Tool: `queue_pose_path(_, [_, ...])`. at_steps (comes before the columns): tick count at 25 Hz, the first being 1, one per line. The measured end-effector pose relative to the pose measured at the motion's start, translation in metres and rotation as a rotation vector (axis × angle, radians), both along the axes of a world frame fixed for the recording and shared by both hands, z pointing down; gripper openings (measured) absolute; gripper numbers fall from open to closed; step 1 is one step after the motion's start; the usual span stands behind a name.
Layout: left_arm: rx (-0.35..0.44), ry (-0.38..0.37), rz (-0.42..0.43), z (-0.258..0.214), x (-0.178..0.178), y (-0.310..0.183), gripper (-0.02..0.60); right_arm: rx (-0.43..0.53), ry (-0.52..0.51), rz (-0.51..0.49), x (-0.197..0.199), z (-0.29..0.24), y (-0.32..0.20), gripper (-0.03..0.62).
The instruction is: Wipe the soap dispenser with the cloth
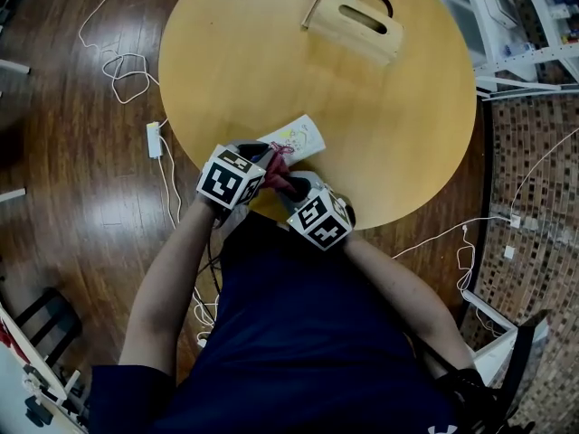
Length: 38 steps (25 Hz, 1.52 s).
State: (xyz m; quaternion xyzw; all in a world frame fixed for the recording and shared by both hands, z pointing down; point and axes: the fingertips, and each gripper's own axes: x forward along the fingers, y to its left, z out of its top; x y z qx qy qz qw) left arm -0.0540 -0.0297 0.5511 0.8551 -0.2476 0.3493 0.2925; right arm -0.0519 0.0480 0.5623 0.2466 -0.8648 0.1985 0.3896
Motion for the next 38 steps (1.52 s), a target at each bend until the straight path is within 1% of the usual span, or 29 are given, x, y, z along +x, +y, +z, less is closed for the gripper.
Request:
queue_pose_path(3, [0.013,-0.007,0.005,0.002,-0.001,-0.002,0.036,-0.037,-0.030,0.208,0.048,0.011,-0.028,0.081])
queue_pose_path(5, [0.018,-0.006,0.011,0.000,0.000,-0.002,0.035,-0.040,-0.007,0.350,0.090,0.015,-0.052,0.082])
queue_pose_path(6, [0.018,-0.004,0.015,-0.001,0.001,-0.001,0.035,-0.039,0.010,0.404,0.107,0.016,-0.063,0.081])
queue_pose_path(7, [0.019,-0.003,0.016,-0.002,0.001,0.000,0.035,-0.039,0.026,0.440,0.120,0.016,-0.071,0.081])
queue_pose_path(9, [0.025,-0.009,0.012,0.001,0.000,-0.001,0.035,-0.053,0.042,0.472,0.131,0.017,-0.079,0.082])
queue_pose_path(11, [0.019,-0.008,0.012,0.001,0.000,0.000,0.035,-0.081,0.030,0.476,0.121,0.020,-0.074,0.081])
queue_pose_path(13, [0.015,-0.005,0.015,0.001,0.000,0.002,0.035,-0.114,0.001,0.445,0.096,0.021,-0.058,0.081])
queue_pose_path(15, [0.015,0.001,0.022,-0.005,0.002,0.003,0.035,-0.145,-0.030,0.367,0.060,0.020,-0.037,0.081])
queue_pose_path(17, [0.012,0.005,0.028,-0.010,0.004,0.004,0.035,-0.156,-0.039,0.275,0.031,0.018,-0.020,0.082])
queue_pose_path(19, [0.006,0.006,0.025,-0.010,0.004,0.005,0.035,-0.163,-0.047,0.225,0.021,0.018,-0.012,0.083])
queue_pose_path(21, [0.018,-0.005,0.021,-0.006,0.003,0.004,0.035,-0.187,-0.076,0.243,0.030,0.021,-0.015,0.082])
queue_pose_path(23, [0.046,-0.025,0.019,0.001,0.001,0.001,0.035,-0.187,-0.079,0.328,0.056,0.023,-0.033,0.082])
queue_pose_path(24, [0.053,-0.030,0.018,0.001,0.000,0.000,0.035,-0.166,-0.063,0.389,0.075,0.023,-0.046,0.083])
queue_pose_path(27, [0.052,-0.018,-0.003,0.001,0.001,-0.002,0.035,-0.064,0.017,0.574,0.135,0.012,-0.090,0.082])
queue_pose_path(28, [0.048,-0.010,-0.010,0.000,0.002,-0.002,0.035,-0.040,0.033,0.613,0.149,0.004,-0.100,0.083])
queue_pose_path(29, [0.047,-0.003,-0.014,-0.001,0.003,-0.002,0.035,-0.027,0.037,0.629,0.155,-0.003,-0.107,0.082])
queue_pose_path(30, [0.051,-0.001,-0.013,-0.002,0.005,-0.001,0.037,-0.023,0.030,0.616,0.152,-0.010,-0.110,0.082])
queue_pose_path(31, [0.061,-0.006,-0.010,-0.001,0.005,0.000,0.035,-0.022,0.020,0.580,0.142,-0.015,-0.109,0.082])
queue_pose_path(34, [0.104,-0.033,0.015,0.001,0.008,0.004,0.035,-0.024,0.006,0.420,0.097,-0.017,-0.097,0.082])
queue_pose_path(35, [0.125,-0.043,0.019,-0.001,0.010,0.004,0.054,-0.026,0.012,0.383,0.087,-0.014,-0.091,0.081])
queue_pose_path(37, [0.165,-0.052,-0.008,-0.008,0.007,-0.001,0.151,-0.035,0.021,0.360,0.080,-0.006,-0.084,0.082])
queue_pose_path(38, [0.165,-0.050,-0.028,-0.008,0.004,-0.005,0.237,-0.045,0.016,0.366,0.081,-0.004,-0.081,0.081])
